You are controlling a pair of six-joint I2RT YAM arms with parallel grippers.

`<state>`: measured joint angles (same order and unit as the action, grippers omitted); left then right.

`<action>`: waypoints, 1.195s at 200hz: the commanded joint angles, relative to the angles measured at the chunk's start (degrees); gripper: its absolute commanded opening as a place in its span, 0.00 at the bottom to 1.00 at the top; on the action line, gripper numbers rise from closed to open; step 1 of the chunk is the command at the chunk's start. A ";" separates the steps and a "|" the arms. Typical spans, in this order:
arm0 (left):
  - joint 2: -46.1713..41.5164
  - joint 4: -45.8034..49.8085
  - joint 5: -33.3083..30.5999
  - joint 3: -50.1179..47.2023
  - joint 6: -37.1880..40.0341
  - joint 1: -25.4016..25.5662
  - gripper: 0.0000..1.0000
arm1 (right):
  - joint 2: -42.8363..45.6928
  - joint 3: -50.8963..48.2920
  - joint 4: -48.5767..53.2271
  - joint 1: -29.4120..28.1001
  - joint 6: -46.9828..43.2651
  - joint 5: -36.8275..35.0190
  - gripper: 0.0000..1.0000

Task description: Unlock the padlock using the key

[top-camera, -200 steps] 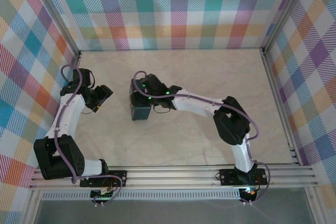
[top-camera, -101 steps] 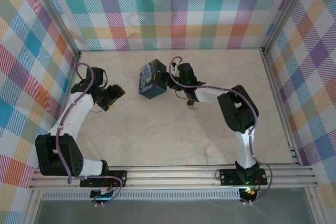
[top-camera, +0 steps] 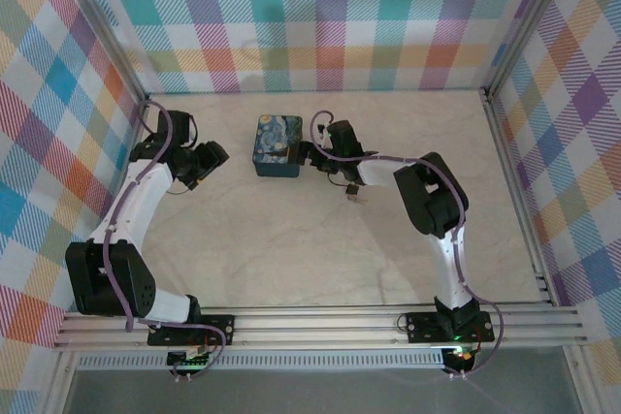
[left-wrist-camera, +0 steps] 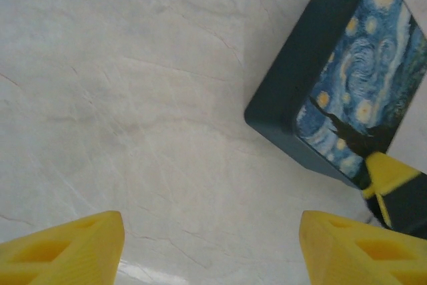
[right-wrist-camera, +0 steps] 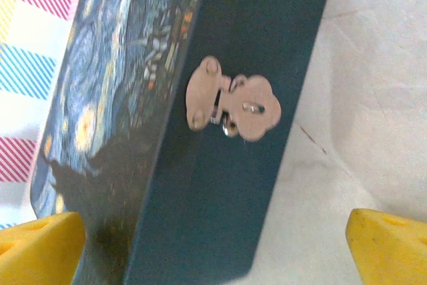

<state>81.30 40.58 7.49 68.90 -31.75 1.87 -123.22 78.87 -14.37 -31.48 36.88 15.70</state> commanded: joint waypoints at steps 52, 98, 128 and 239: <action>-12.35 -41.36 -16.59 -28.51 23.64 1.04 1.00 | 30.00 -17.69 13.41 6.89 -21.35 -14.99 1.00; -8.24 -63.99 -17.04 -41.52 29.65 2.57 0.97 | 47.26 -37.88 5.57 16.33 -34.79 -28.19 1.00; -1.53 -78.18 -19.28 -45.10 33.70 3.36 1.00 | 46.76 -49.60 -9.77 27.00 -32.63 -21.25 1.00; 8.26 -86.46 -13.14 -44.73 33.90 2.57 1.00 | 35.43 -56.28 -34.90 32.70 -34.87 -12.84 1.00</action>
<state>89.69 -43.29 -4.86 23.83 1.21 4.05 -87.50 22.70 -43.64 1.10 2.31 1.19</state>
